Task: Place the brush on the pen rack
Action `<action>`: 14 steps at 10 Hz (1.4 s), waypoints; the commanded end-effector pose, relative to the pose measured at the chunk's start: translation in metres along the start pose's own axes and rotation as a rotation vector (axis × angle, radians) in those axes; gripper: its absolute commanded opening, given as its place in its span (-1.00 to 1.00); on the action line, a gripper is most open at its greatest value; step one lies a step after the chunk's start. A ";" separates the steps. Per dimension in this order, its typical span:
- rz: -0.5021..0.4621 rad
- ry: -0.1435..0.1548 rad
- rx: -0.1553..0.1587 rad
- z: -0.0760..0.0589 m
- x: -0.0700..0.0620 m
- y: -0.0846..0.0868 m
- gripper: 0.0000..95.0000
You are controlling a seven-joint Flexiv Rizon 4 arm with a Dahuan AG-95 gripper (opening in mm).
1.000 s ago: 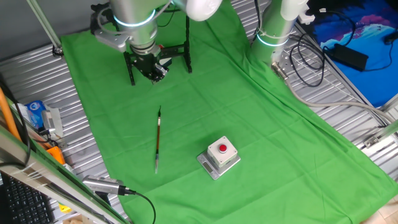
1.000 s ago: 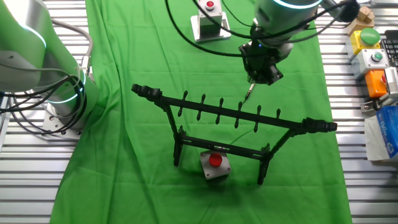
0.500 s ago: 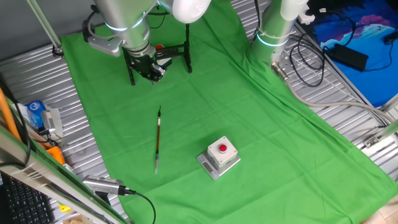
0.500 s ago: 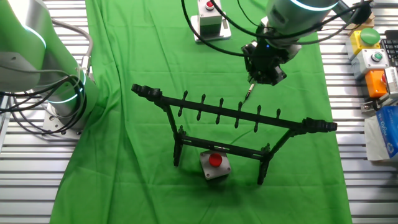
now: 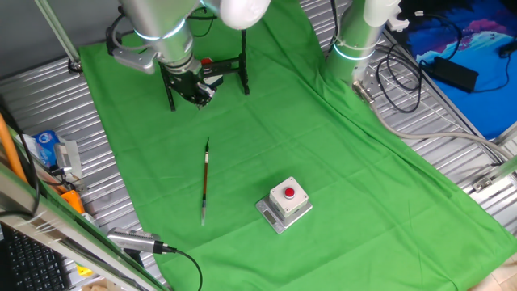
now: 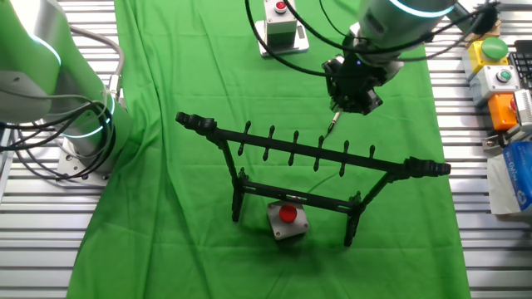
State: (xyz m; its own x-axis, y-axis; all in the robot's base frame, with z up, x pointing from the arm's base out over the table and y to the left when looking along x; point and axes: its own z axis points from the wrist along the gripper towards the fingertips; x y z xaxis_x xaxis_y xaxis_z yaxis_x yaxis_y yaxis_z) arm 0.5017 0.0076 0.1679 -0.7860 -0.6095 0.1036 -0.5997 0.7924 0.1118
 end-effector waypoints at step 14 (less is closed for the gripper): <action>-0.175 -0.015 0.085 0.076 -0.120 0.062 -0.20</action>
State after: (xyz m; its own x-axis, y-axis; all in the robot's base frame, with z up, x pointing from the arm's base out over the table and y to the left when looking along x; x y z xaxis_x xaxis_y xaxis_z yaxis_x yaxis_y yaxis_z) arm 0.5483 0.1330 0.0863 -0.6570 -0.7505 0.0718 -0.7492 0.6605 0.0492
